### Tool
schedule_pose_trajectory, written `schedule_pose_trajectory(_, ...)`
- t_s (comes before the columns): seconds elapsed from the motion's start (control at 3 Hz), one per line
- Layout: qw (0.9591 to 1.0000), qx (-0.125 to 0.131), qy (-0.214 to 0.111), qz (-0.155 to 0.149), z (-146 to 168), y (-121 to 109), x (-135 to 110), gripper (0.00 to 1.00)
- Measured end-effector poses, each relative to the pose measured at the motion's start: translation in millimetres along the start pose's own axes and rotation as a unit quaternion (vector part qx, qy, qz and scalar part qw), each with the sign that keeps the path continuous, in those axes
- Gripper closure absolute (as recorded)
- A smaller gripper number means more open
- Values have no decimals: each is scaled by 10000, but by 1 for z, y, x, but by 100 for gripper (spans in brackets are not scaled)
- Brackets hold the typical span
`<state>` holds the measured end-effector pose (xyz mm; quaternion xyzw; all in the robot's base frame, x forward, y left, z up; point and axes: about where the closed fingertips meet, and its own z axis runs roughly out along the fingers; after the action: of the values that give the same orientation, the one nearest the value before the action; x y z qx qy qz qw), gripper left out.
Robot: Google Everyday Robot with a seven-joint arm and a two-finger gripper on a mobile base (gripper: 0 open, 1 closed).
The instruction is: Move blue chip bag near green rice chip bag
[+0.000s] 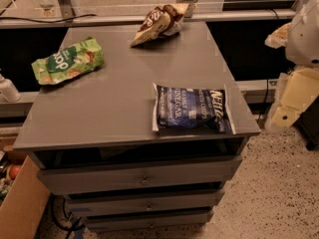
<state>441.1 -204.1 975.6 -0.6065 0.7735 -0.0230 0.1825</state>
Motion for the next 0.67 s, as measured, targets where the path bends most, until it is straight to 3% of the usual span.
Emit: schedule_pose_trajectory(0.67,9970,12,-670,-392,33,5,-52,0)
